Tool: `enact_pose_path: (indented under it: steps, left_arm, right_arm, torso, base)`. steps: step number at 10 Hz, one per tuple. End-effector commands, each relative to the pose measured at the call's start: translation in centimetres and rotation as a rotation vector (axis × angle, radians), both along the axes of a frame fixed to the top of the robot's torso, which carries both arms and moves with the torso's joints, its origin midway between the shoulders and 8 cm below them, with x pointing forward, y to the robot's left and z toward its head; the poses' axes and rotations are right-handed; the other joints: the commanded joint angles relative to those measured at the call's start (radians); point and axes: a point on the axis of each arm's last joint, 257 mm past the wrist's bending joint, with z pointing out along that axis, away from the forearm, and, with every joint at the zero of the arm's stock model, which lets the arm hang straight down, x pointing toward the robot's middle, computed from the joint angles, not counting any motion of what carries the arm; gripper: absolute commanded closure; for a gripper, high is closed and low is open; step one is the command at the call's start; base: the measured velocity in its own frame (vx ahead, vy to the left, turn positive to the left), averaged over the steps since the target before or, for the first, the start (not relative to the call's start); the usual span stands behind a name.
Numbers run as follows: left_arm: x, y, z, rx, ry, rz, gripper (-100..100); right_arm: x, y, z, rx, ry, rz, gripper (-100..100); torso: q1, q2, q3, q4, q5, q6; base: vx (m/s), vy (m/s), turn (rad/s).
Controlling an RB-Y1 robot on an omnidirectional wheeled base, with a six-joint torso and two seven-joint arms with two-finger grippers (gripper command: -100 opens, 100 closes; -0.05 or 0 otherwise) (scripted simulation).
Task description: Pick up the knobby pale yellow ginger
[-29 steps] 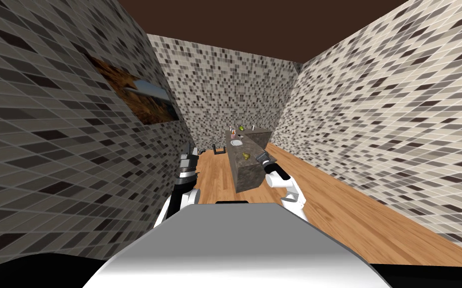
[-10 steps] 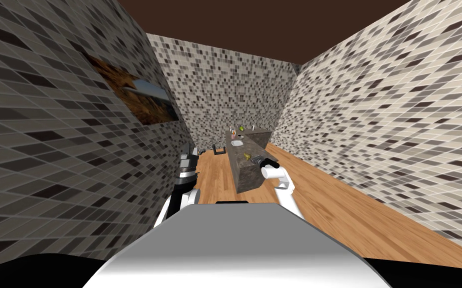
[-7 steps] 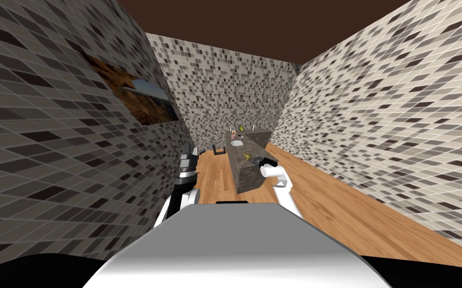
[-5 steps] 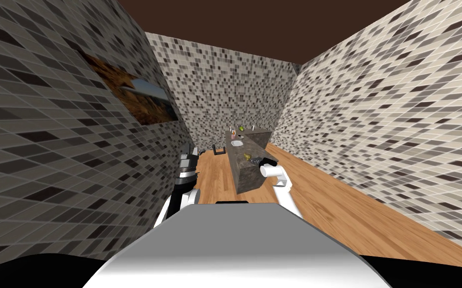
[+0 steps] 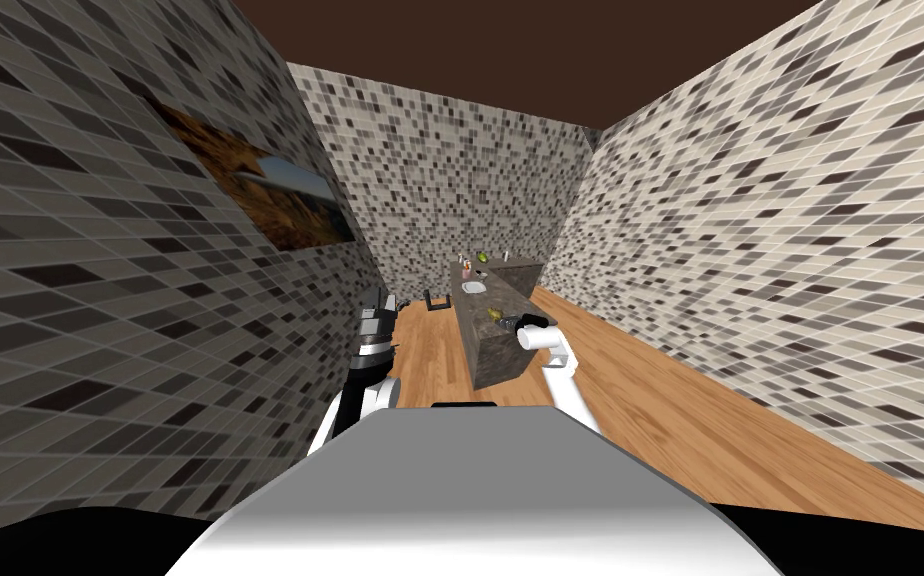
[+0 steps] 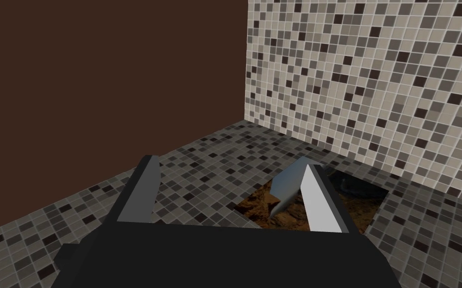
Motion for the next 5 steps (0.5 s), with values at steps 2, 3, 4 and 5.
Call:
enact_pose_path:
  steps: [2, 3, 4, 5]
  left_arm:
    - [0.0, 0.0, 0.0, 0.0, 0.0, 0.0, 0]
    - [0.0, 0.0, 0.0, 0.0, 0.0, 0.0, 0]
    - [0.0, 0.0, 0.0, 0.0, 0.0, 0.0, 0]
    - [0.0, 0.0, 0.0, 0.0, 0.0, 0.0, 0]
  right_arm:
    - [-0.2, 0.8, -1.2, 0.068, 0.056, -0.033, -100]
    - [-0.2, 0.8, -1.2, 0.089, 0.057, -0.049, -100]
    - [-0.2, 0.8, -1.2, 0.102, 0.057, -0.059, -100]
    - [-0.3, 1.5, -2.0, 0.137, 0.102, -0.072, -100]
  torso:
    - [0.0, 0.001, 0.001, 0.0, 0.0, 0.0]
    - [0.0, 0.0, 0.0, 0.0, 0.0, 0.0]
    - [0.0, 0.0, 0.0, 0.0, 0.0, 0.0]
    - [0.0, 0.001, 0.001, 0.0, 0.0, 0.0]
  base:
    - [0.021, -0.003, -0.009]
    - [0.03, -0.006, -0.009]
    - [0.015, -0.003, 0.003]
    - [0.037, -0.011, -0.023]
